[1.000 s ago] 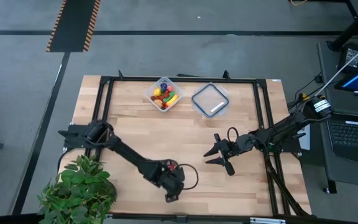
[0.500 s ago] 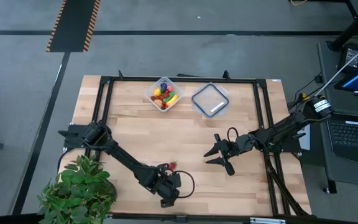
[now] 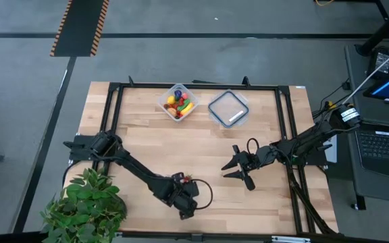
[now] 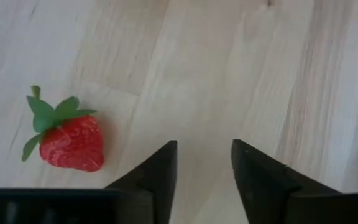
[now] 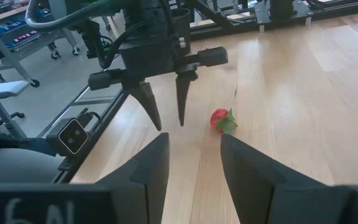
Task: Pick and placing Produce into tupperware
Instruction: Put the strawberry into the transparent container
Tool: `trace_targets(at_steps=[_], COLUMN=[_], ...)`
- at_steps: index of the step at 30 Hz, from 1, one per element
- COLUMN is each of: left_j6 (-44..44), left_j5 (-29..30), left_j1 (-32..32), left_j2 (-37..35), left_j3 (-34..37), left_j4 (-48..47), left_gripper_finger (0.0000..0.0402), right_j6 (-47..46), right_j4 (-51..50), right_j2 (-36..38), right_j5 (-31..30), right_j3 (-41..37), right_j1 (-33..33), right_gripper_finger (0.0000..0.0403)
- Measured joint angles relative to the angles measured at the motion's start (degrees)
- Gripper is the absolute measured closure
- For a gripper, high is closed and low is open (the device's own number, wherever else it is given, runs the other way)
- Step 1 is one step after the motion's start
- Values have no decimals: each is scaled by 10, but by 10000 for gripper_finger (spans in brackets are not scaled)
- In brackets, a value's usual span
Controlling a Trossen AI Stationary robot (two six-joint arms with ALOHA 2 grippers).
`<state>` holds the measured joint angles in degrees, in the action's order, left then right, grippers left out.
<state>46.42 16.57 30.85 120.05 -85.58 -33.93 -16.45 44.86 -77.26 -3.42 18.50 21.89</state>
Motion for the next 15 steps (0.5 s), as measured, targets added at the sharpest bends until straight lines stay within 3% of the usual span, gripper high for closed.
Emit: trace_targets(at_steps=[7, 11, 15], left_j6=[55, 107, 117], left_j5=[-14, -69, -78], left_j1=[-4, -11, -11], left_j2=[0, 0, 0], left_j3=[0, 0, 0], left_j4=[-50, -76, -100], left_gripper_finger=[209, 206, 210], right_j6=[0, 1, 1], right_j4=[0, 0, 0], right_j2=[0, 0, 0], right_j5=[0, 0, 0], right_j3=[0, 0, 0], right_j1=[0, 0, 0], right_gripper_finger=[257, 257, 257])
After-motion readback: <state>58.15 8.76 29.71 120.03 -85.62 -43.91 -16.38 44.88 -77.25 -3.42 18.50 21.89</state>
